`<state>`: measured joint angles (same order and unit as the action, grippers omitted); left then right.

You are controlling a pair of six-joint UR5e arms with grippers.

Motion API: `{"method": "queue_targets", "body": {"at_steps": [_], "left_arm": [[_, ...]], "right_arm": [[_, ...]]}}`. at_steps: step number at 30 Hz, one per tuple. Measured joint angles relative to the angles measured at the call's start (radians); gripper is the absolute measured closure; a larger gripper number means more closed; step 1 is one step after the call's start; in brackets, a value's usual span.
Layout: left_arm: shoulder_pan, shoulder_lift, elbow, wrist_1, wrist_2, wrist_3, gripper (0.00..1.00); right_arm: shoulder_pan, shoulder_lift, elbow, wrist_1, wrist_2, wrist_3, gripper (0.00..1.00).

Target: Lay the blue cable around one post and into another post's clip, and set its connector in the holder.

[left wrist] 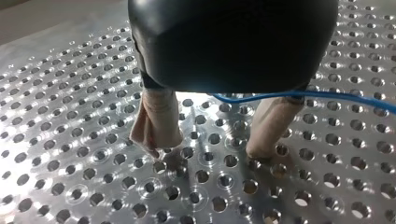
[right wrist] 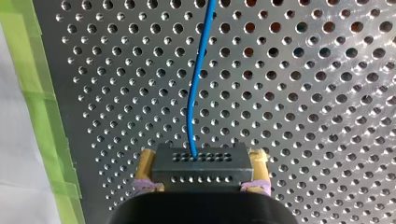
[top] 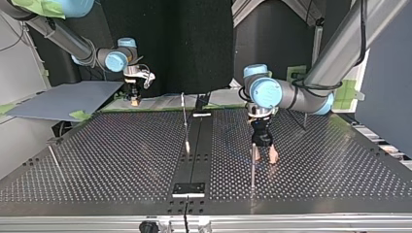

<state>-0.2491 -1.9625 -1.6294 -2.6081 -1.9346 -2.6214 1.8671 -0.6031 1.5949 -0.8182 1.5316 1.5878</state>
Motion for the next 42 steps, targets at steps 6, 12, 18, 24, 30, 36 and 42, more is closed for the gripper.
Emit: {"method": "queue_targets", "body": {"at_steps": [6, 12, 18, 24, 30, 36, 42], "left_arm": [[0.005, 0.0, 0.006, -0.006, 0.019, -0.011, 0.0], [0.003, 0.0, 0.007, -0.016, 0.02, -0.014, 0.0], [0.004, 0.0, 0.007, -0.018, 0.019, -0.021, 0.0], [0.005, 0.0, 0.007, -0.018, 0.019, -0.022, 0.0], [0.004, 0.0, 0.007, -0.016, 0.022, -0.023, 0.0], [0.005, 0.0, 0.007, -0.014, 0.025, -0.023, 0.0], [0.005, 0.0, 0.007, -0.013, 0.026, -0.023, 0.0]], "right_arm": [[0.0, -0.018, 0.0, 0.015, 0.006, -0.02, 1.0], [0.004, -0.068, 0.01, 0.058, 0.037, -0.021, 1.0], [-0.005, -0.12, 0.053, 0.077, 0.082, 0.002, 1.0], [-0.015, -0.173, 0.106, 0.098, 0.097, 0.041, 1.0], [-0.015, -0.226, 0.145, 0.116, 0.1, 0.076, 1.0], [-0.022, -0.279, 0.118, 0.126, 0.089, 0.124, 1.0], [-0.031, -0.331, 0.076, 0.16, 0.083, 0.125, 1.0]]}}
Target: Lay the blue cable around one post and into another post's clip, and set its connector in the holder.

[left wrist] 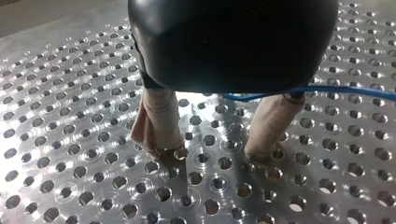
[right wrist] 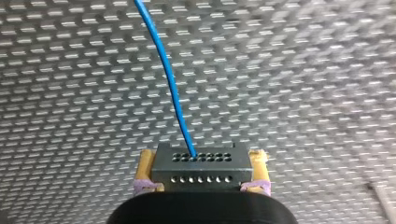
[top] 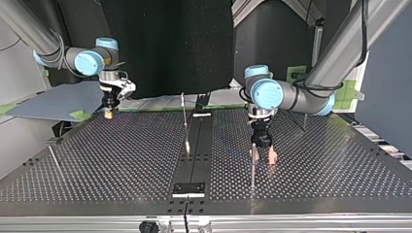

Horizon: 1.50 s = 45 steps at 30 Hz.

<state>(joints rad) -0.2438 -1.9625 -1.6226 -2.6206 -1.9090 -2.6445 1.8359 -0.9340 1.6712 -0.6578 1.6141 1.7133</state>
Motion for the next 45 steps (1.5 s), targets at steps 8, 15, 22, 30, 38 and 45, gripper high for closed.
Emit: {"method": "queue_targets", "body": {"at_steps": [8, 15, 22, 30, 38, 45], "left_arm": [[0.0, 0.0, 0.0, 0.0, 0.0, 0.001, 0.0], [0.001, 0.0, 0.0, 0.0, 0.0, 0.002, 0.0], [0.001, 0.0, 0.0, 0.0, 0.0, 0.002, 0.0], [0.001, 0.0, 0.0, 0.0, 0.007, 0.0, 0.0], [0.001, 0.0, 0.0, 0.0, 0.009, -0.001, 0.0], [0.0, 0.0, 0.0, -0.001, 0.01, 0.001, 0.0]], "right_arm": [[-0.019, -0.073, -0.048, 0.071, -0.002, -0.049, 1.0], [-0.032, -0.131, -0.052, 0.123, -0.003, -0.069, 1.0], [-0.045, -0.186, -0.05, 0.151, -0.003, -0.089, 1.0], [-0.058, -0.241, -0.046, 0.16, -0.003, -0.108, 1.0], [-0.075, -0.282, -0.046, 0.164, -0.009, -0.135, 1.0], [-0.109, -0.225, -0.043, 0.167, -0.045, -0.171, 1.0]]}}
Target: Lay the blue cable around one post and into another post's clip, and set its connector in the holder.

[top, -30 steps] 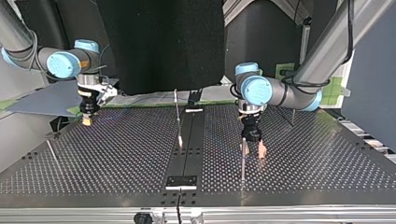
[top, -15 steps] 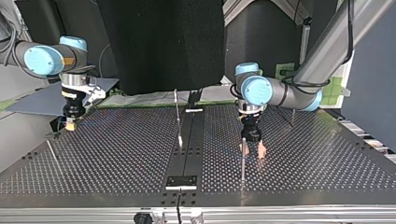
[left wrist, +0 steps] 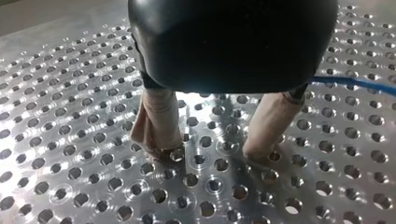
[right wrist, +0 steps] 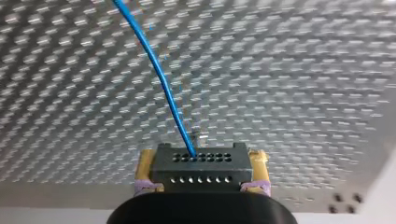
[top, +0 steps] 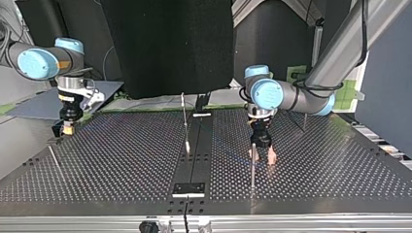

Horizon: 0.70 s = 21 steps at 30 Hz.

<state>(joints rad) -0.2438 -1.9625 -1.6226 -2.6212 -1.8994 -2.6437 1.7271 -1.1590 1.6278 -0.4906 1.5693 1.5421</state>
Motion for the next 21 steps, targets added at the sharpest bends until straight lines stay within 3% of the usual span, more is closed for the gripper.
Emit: {"method": "queue_targets", "body": {"at_steps": [4, 12, 17, 21], "left_arm": [[0.0, 0.0, 0.0, -0.002, 0.001, 0.0, 0.0], [0.0, 0.0, 0.0, 0.0, 0.0, 0.002, 0.0], [0.0, 0.0, 0.0, -0.001, 0.002, 0.002, 0.0], [-0.001, 0.0, 0.0, 0.0, 0.007, 0.002, 0.0]], "right_arm": [[-0.031, 0.025, 0.003, -0.007, -0.031, -0.006, 1.0], [-0.093, 0.03, 0.004, -0.008, -0.093, 0.013, 1.0], [-0.134, 0.031, 0.004, -0.03, -0.134, 0.041, 1.0], [-0.153, 0.031, 0.004, -0.059, -0.167, 0.067, 1.0]]}}
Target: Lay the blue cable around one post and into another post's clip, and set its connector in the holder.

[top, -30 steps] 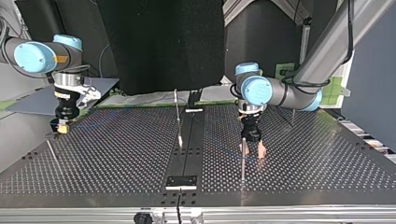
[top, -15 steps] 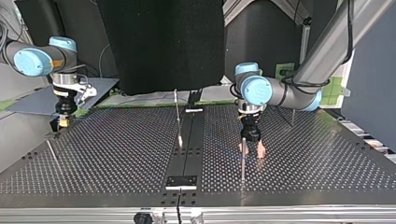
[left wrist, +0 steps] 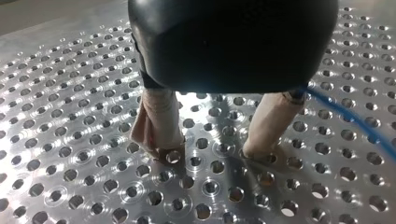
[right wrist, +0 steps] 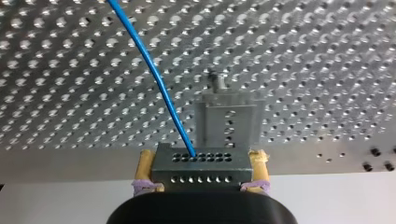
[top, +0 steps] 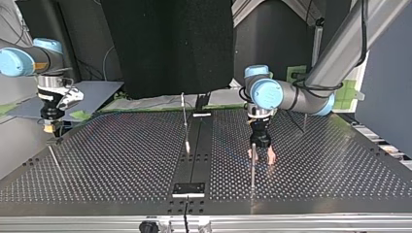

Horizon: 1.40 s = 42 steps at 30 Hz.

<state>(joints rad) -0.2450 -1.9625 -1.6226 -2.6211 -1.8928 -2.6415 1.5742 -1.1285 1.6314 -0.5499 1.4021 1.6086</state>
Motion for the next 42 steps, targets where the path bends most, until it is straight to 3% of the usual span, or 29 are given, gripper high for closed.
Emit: {"method": "queue_targets", "body": {"at_steps": [6, 12, 15, 23, 29, 42], "left_arm": [[-0.002, 0.0, 0.0, 0.001, 0.006, 0.0, 0.0], [-0.004, 0.0, 0.0, 0.0, 0.007, 0.002, 0.0], [-0.003, 0.0, 0.0, -0.002, 0.01, 0.003, 0.0], [-0.003, 0.0, 0.0, -0.002, 0.013, 0.003, 0.0], [-0.003, 0.0, 0.0, -0.001, 0.011, 0.007, 0.0], [0.001, 0.0, 0.0, -0.002, 0.011, 0.012, 0.0]], "right_arm": [[-0.013, 0.001, 0.0, -0.035, -0.053, 0.04, 1.0], [-0.021, 0.005, -0.007, -0.029, -0.103, 0.053, 1.0], [-0.026, 0.021, -0.024, -0.011, -0.129, 0.049, 1.0], [-0.041, 0.045, -0.08, 0.055, -0.198, 0.0, 1.0], [-0.041, 0.046, -0.089, 0.078, -0.247, -0.012, 1.0], [-0.051, 0.046, -0.103, 0.092, -0.256, -0.016, 1.0]]}}
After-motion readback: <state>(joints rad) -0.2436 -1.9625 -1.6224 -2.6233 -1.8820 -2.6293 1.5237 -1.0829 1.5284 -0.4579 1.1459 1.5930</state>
